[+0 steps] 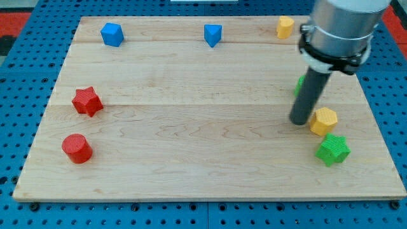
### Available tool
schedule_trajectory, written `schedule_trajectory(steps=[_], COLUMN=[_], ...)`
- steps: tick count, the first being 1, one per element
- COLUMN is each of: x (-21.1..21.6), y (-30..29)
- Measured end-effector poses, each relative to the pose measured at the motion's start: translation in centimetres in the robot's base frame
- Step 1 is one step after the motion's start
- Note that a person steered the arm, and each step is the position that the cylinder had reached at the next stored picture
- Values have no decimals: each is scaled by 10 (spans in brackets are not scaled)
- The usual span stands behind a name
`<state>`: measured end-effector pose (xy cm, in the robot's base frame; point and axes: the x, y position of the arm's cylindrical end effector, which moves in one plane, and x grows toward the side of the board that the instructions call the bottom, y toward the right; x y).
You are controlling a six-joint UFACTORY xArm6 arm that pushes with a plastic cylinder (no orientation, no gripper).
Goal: Adjust the hexagon in between the green circle and green star
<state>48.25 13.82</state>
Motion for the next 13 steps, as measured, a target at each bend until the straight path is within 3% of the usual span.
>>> schedule_trajectory(steps=[1,3,4,5,6,7,8,9,10,12,13], x=[26,136,135,121,73,10,8,51,57,30,30], y=[-28,-10,47,186,188,145,145,142,96,78,96])
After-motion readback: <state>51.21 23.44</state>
